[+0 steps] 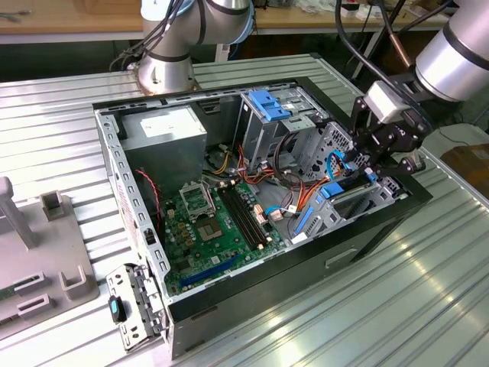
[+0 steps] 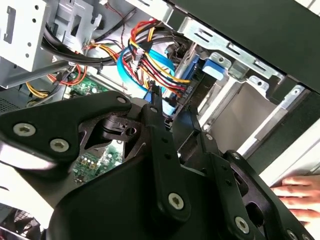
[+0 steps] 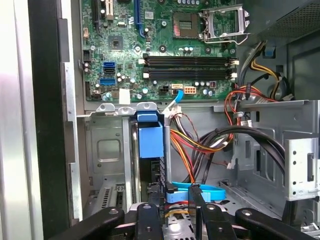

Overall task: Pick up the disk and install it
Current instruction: 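Insert the second disk wire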

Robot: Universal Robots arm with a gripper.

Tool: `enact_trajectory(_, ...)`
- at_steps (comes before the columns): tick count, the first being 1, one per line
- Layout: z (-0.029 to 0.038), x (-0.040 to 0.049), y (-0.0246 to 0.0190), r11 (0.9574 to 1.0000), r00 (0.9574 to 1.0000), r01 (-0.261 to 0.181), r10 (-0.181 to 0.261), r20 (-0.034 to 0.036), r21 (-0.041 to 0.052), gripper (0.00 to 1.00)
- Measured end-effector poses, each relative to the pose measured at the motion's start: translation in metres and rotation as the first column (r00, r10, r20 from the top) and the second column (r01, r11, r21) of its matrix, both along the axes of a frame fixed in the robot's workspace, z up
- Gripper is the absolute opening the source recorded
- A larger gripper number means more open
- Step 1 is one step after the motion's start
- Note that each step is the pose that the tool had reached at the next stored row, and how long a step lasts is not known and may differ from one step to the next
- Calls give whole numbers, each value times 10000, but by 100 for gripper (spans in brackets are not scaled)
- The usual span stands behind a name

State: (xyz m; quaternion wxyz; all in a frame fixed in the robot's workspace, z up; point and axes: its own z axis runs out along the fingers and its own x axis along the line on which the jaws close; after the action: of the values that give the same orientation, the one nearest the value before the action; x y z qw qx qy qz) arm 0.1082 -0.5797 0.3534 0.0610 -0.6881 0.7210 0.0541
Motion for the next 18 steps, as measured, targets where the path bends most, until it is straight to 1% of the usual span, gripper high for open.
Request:
enact_trajectory(2, -4, 0, -20, 10000, 10000, 0, 0, 0, 71, 36)
enact_trajectory(3, -5, 0, -26, 9998, 10000, 0, 0, 0, 195, 36)
enact_trajectory(4, -7, 0, -30, 9989, 10000, 0, 0, 0, 471, 36)
enact_trajectory(5, -7, 0, -34, 9981, 10000, 0, 0, 0, 609, 36)
enact_trajectory(6, -12, 0, -46, 9978, 10000, 0, 0, 0, 666, 36)
enact_trajectory(7, -17, 0, -57, 9977, 10000, 1, -1, 0, 677, 36)
enact_trajectory(13, -22, 0, -59, 9977, 10000, 0, 0, 0, 682, 36)
enact_trajectory(14, -22, 0, -59, 9977, 10000, 0, 0, 0, 683, 35)
enact_trajectory(17, -22, 0, -59, 9977, 10000, 0, 0, 0, 684, 16)
enact_trajectory(18, -22, 0, -59, 9977, 10000, 0, 0, 0, 685, 16)
